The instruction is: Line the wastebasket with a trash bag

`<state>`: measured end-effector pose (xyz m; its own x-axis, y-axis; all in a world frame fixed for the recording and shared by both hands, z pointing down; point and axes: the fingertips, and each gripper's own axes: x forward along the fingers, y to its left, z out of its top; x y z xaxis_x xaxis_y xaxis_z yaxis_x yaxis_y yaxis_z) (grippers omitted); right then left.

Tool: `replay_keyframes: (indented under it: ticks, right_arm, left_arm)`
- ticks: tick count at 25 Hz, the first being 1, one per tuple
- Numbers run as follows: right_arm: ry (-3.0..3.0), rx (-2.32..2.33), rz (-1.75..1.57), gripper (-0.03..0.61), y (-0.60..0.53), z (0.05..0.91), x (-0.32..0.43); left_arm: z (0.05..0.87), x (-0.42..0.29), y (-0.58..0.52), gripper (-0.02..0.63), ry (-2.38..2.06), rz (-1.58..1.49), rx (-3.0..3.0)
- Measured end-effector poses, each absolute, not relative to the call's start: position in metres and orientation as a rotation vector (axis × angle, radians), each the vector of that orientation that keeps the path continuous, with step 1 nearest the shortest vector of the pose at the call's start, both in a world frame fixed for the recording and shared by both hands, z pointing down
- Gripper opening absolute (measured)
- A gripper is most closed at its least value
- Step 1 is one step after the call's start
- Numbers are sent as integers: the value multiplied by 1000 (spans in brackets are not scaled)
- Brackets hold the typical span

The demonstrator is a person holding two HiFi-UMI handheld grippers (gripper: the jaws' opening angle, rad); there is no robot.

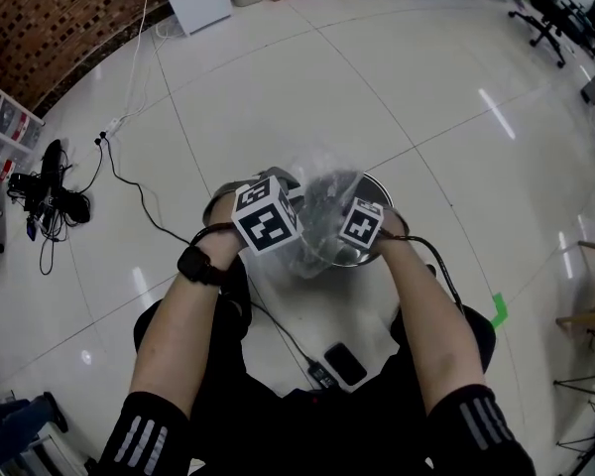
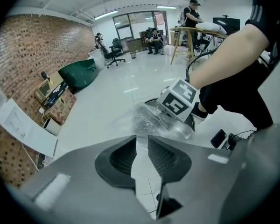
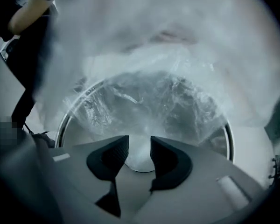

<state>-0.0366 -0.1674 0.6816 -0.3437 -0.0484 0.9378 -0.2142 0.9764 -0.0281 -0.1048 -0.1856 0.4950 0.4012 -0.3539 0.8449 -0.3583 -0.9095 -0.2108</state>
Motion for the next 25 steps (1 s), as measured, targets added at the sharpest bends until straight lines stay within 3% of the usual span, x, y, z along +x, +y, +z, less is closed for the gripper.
replay_keyframes:
  ticks: [11,18,25]
  right_arm:
    - [-2318,549,670,173,-204,560,7]
    - [-2342,577,1058,213,-202,564,12]
    - [-2346,540,1102,194,-204,579,-12]
  left_arm:
    - [482,-86,-179,72,-644,1595,2677]
    - [487,-80,-177,72,-610,1611,2679]
    - [490,-78,-178,72,-590,1610,2682]
